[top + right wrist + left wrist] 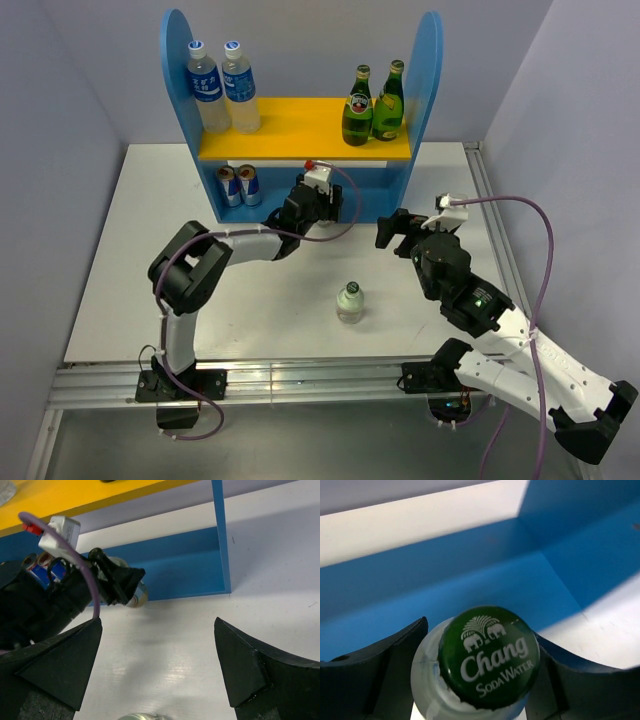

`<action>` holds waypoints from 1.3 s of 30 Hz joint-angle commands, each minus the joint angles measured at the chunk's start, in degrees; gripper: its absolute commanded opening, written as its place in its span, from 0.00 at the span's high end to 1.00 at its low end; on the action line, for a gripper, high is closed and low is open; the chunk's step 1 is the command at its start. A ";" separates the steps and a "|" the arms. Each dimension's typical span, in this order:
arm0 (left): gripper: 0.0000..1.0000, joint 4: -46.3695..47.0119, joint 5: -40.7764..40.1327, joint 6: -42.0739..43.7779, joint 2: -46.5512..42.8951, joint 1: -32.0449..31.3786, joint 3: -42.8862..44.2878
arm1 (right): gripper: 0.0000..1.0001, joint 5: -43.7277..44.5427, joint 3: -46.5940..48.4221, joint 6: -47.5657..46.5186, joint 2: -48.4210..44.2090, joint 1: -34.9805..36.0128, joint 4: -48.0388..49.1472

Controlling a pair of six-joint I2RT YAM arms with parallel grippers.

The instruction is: Place and organize the beverage onto the shelf

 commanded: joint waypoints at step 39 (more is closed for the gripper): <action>0.01 16.69 -15.83 1.97 4.59 1.50 5.15 | 0.00 -0.86 -1.17 0.36 0.29 -0.51 2.90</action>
